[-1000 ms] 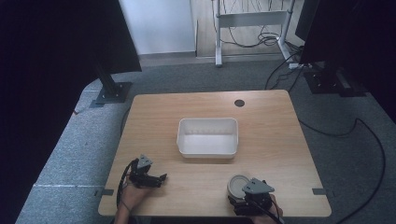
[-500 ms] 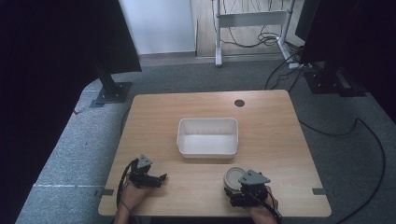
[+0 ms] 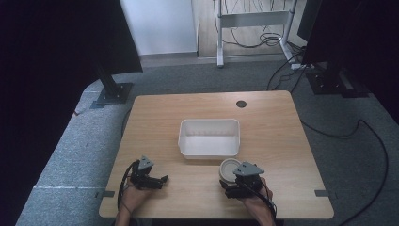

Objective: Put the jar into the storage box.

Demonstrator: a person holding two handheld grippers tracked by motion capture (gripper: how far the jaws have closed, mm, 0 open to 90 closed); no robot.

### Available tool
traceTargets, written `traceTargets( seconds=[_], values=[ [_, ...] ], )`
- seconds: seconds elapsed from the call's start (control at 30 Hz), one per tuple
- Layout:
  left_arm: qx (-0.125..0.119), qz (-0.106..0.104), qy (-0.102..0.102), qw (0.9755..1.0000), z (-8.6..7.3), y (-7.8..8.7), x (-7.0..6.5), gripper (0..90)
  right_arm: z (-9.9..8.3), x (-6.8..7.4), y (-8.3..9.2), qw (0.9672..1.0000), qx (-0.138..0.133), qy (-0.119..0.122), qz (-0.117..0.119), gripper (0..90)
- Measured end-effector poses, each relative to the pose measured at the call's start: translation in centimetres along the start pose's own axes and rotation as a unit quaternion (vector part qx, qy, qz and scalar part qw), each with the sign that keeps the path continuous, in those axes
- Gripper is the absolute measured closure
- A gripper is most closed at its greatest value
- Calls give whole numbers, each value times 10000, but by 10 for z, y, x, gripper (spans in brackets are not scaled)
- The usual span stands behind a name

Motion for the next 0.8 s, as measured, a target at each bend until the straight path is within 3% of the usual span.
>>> traceTargets(
  seconds=[0.8],
  values=[
    [1, 0, 2, 10000, 0, 0, 0, 0, 42, -13, -29, 9999, -24, 141, 80, 94]
  ],
)
Point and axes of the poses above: each handheld gripper's, and its own axes: y roughly backward along the jaws, z roughly out of its top, x roughly to its left, the point moved 3 cm from there along -y, roughly forward along the jaws, and after that the axes turned 10 degrees about z, right-handed, at the moved point
